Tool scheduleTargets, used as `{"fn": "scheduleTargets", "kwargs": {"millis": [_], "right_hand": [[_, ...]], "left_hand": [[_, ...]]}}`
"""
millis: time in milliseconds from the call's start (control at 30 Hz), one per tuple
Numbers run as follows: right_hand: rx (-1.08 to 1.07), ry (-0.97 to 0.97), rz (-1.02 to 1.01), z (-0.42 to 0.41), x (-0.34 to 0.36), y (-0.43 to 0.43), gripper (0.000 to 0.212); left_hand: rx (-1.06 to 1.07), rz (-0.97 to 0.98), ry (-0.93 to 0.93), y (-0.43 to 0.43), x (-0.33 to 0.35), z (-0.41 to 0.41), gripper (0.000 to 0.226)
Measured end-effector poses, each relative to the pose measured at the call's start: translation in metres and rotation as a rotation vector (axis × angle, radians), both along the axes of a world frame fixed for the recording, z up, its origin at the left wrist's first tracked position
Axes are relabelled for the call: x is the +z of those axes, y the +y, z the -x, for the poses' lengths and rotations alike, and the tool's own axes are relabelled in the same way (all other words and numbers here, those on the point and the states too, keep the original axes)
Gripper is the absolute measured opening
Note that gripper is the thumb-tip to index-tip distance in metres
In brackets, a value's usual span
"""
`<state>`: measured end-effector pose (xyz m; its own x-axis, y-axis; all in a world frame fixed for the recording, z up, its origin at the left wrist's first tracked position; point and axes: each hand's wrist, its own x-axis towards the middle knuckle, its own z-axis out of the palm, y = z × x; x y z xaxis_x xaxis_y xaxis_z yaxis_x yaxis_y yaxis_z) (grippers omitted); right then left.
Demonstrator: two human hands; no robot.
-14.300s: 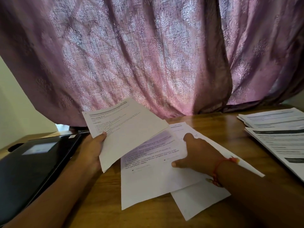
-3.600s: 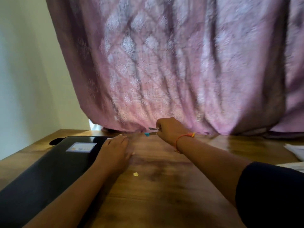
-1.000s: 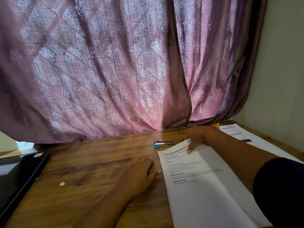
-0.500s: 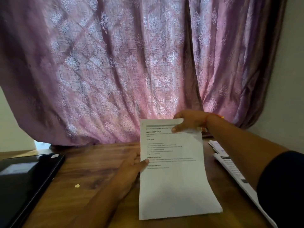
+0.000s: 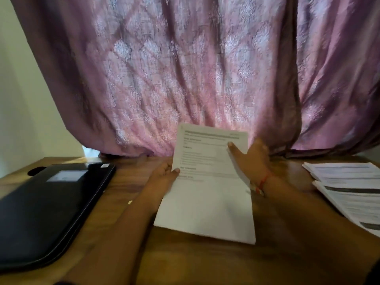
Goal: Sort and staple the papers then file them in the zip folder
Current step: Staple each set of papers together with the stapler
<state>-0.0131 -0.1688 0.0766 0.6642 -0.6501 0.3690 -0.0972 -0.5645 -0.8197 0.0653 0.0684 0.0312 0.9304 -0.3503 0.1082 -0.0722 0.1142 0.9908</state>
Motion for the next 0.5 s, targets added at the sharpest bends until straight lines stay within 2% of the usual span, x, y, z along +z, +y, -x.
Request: {"fn": "scheduleTargets", "kwargs": {"millis": [100, 167, 267, 400, 500], "right_hand": [[0.297, -0.046, -0.244, -0.003, -0.027, 0.010, 0.079], [0.431, 0.004, -0.226, -0.002, -0.039, 0.014, 0.062], [0.455, -0.024, -0.252, 0.002, -0.047, 0.017, 0.034], [0.543, 0.034, -0.197, 0.006, -0.056, 0.012, 0.036], [0.498, -0.028, -0.194, 0.005, -0.058, 0.005, 0.036]], "left_hand": [[0.078, 0.002, 0.011, 0.005, 0.002, 0.001, 0.012], [0.120, -0.004, 0.014, 0.004, 0.003, 0.001, 0.007], [0.190, 0.025, 0.029, 0.005, 0.001, -0.001, 0.010], [0.175, 0.106, 0.064, 0.000, -0.001, 0.001, 0.010], [0.081, 0.111, 0.115, -0.005, 0.002, 0.013, 0.011]]}}
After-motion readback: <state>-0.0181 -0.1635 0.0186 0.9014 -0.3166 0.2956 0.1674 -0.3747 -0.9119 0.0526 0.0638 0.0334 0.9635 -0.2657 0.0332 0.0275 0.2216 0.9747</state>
